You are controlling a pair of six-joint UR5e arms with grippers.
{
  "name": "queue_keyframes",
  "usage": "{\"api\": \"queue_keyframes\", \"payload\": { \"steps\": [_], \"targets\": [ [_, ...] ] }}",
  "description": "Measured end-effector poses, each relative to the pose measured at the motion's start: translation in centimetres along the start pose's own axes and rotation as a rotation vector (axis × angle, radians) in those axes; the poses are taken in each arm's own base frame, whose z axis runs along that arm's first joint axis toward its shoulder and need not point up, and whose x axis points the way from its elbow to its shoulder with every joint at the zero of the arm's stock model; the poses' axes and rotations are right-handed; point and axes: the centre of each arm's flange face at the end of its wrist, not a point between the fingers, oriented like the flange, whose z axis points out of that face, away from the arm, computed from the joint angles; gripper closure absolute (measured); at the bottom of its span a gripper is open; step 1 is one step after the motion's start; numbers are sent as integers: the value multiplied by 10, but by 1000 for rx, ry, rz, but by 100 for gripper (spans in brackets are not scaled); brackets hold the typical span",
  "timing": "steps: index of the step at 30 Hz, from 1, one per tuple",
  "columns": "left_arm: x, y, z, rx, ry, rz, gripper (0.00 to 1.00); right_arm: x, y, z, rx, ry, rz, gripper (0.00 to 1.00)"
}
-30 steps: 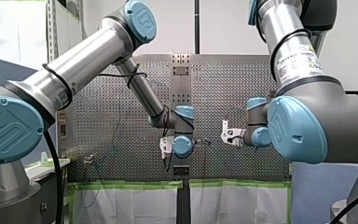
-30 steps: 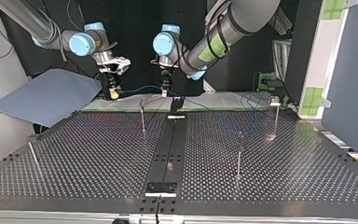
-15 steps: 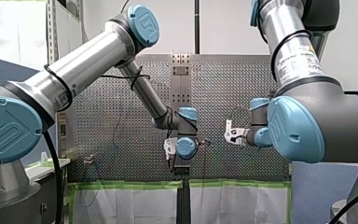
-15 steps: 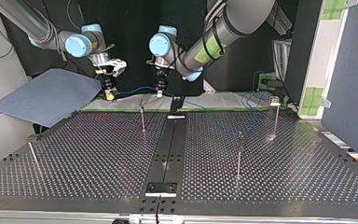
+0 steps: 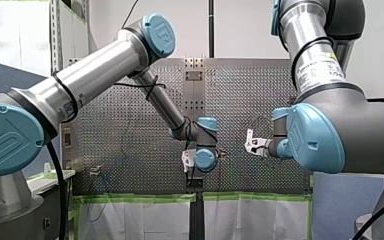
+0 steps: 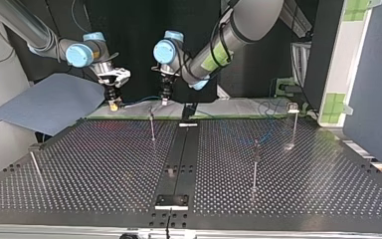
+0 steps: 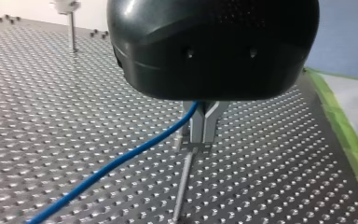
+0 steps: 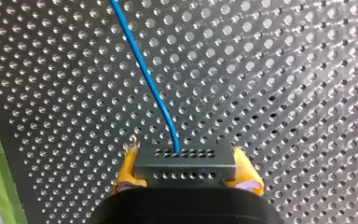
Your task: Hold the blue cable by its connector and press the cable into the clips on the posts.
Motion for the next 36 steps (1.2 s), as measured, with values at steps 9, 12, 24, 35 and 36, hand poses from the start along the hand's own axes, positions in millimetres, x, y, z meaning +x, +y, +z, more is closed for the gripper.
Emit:
{"api": "queue_keyframes", "payload": {
  "steps": [9,12,24,35,36],
  "targets": [
    [-15,-14,21,12,-40,-30,100,-2,14,10,3,2,15,100],
    [-19,-17,24,15,-45,-34,100,0,18,11,0,5,19,100],
    [0,-17,29,16,-11,-17,100,5,27,16,-10,14,24,100],
    [-3,-9,40,14,-14,-27,100,7,28,20,1,21,17,100],
    [-3,-9,40,14,-14,-27,100,7,28,21,2,21,17,100]
  ]
}}
